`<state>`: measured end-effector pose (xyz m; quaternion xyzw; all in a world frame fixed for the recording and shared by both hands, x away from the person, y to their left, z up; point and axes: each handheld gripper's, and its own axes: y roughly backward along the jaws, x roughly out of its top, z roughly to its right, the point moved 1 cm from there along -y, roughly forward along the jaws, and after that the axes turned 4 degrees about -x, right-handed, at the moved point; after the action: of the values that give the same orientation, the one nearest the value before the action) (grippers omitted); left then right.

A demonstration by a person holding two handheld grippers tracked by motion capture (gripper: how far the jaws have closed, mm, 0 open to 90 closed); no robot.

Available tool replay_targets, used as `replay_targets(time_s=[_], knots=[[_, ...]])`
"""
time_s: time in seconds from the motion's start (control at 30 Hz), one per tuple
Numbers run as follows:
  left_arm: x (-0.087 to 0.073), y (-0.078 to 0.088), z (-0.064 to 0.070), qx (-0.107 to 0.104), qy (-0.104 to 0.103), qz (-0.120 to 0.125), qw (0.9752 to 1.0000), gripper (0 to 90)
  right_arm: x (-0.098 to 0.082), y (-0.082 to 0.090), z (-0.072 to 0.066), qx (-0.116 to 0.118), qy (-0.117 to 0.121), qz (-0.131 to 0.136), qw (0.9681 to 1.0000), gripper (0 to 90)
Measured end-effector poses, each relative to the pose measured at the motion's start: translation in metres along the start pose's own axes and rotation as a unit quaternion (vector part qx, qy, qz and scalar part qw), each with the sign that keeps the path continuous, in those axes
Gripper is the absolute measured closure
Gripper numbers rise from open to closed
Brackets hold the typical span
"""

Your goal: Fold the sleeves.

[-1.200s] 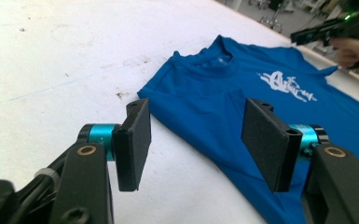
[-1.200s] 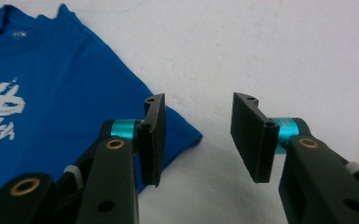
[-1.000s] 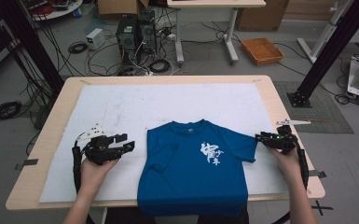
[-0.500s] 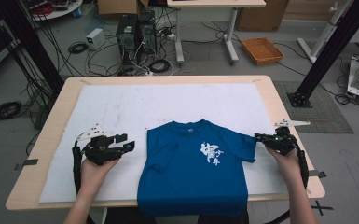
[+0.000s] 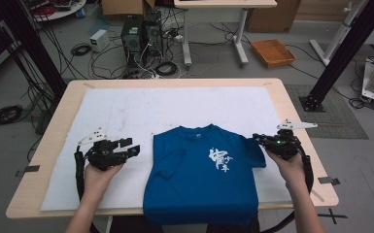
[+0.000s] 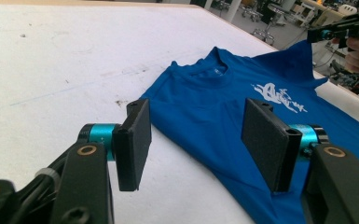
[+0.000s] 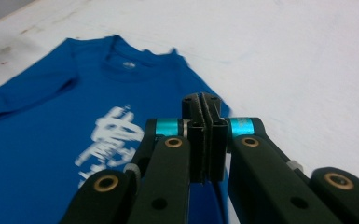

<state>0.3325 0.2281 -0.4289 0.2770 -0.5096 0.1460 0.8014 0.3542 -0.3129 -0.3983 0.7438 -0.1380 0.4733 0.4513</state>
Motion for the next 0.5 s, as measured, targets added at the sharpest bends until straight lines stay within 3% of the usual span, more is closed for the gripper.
replay_targets(time_s=[0.07, 0.1, 0.13, 0.2, 0.23, 0.3, 0.33, 0.37, 0.4, 0.43, 0.5], knots=[[0.0, 0.0, 0.0, -0.001, 0.0, 0.0, 1.0, 42.8, 0.011, -0.009, -0.024, 0.0, 0.012, -0.006, 0.9999, 90.0], [0.0, -0.001, 0.0, -0.001, 0.001, -0.001, 1.0, 42.8, 0.011, -0.009, -0.024, 0.0, 0.012, -0.006, 0.9999, 90.0], [0.0, -0.001, 0.0, -0.003, 0.002, -0.001, 1.0, 42.8, 0.016, -0.018, -0.039, -0.003, 0.02, -0.009, 0.9998, 90.0], [0.0, -0.002, 0.0, -0.005, 0.002, 0.0, 1.0, 42.8, 0.021, -0.027, -0.054, -0.005, 0.027, -0.015, 0.9995, 90.0], [0.001, -0.003, 0.001, -0.005, 0.002, 0.0, 1.0, 42.8, 0.021, -0.027, -0.054, -0.005, 0.027, -0.015, 0.9995, 90.0], [0.001, -0.004, 0.001, -0.009, 0.003, 0.0, 1.0, 42.8, 0.028, -0.044, -0.076, -0.006, 0.042, -0.03, 0.9987, 90.0], [0.001, -0.004, 0.001, -0.009, 0.003, 0.0, 1.0, 42.8, 0.028, -0.044, -0.076, -0.006, 0.042, -0.03, 0.9987, 90.0], [0.001, -0.004, 0.001, -0.01, 0.0, -0.001, 0.9999, 42.8, 0.032, -0.055, -0.089, -0.009, 0.053, -0.039, 0.9978, 90.0], [0.001, -0.004, 0.001, -0.011, 0.0, -0.001, 0.9999, 42.8, 0.032, -0.055, -0.089, -0.009, 0.053, -0.039, 0.9978, 90.0], [0.001, -0.005, 0.001, -0.011, 0.002, -0.004, 0.9999, 42.8, 0.036, -0.066, -0.099, -0.01, 0.063, -0.054, 0.9965, 90.0], [0.0, -0.006, 0.001, -0.013, 0.001, -0.007, 0.9999, 42.8, 0.038, -0.074, -0.105, -0.01, 0.07, -0.055, 0.996, 89.5]])
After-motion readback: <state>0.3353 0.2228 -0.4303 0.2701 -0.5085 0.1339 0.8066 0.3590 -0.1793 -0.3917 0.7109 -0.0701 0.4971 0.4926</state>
